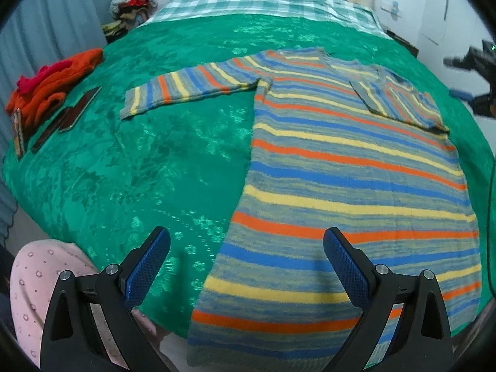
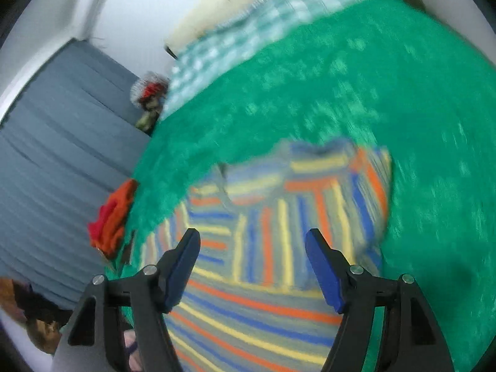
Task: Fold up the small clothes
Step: 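Grasp the sleeve cuff with the right tool and fold it across the chest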
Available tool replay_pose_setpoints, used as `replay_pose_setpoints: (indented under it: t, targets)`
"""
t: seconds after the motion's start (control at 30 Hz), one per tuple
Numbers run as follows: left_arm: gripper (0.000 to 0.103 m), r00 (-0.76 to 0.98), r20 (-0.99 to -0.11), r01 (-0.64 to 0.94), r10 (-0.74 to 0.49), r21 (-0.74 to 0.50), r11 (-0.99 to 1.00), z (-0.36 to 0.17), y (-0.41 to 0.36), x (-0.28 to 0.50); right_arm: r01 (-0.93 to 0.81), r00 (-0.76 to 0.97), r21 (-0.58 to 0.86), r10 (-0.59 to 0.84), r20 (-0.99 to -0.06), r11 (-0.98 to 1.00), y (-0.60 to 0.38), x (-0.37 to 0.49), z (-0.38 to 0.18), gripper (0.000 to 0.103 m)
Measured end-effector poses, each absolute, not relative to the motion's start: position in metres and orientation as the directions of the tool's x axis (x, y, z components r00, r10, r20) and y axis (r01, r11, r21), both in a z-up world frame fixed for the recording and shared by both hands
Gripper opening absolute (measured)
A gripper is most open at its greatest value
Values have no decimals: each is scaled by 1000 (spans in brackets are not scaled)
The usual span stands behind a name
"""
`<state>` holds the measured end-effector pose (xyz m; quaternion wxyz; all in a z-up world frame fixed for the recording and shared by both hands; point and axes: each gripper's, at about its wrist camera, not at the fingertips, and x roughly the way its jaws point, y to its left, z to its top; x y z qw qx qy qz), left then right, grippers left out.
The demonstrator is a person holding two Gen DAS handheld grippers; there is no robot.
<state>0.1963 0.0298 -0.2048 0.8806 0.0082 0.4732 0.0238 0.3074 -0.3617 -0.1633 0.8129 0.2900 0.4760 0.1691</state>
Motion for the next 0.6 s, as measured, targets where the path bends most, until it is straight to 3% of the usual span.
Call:
replay_pose_setpoints:
  t: [0.13,0.17,0.2,0.23,0.27,0.33,0.5,0.6]
  targets:
    - [100,530,-846,16,50,69,997,-212,16,198,131,355,619,547,-758,774,-368,294,-234,67]
    - [100,519,-853,30,57,85,996,-215,13,198,180,314,540,472,-824,822,-371,289,-254,58]
    - [100,515,-855,36,63,95,995,-216,11,197,188,319,509,438,-841,840,-375,285,-259,28]
    - [100,514,-855,40,70,105,994,-217,9,196,200,341,470,388,-856,860,-381,279,-258,16]
    - [100,520,-851,43,75,113,993,-216,8,194,223,369,429,331,-868,875,-387,273,-251,16]
    - [100,533,-844,49,67,109,993,-213,8,191,215,422,402,287,-860,890,-393,255,-227,35]
    - [100,539,-841,109,35,111,988,-212,-4,188,-30,301,412,402,-865,911,-350,195,-189,37]
    - [100,492,-871,172,20,120,978,-223,-16,186,-70,130,467,473,-872,881,-324,147,-213,37]
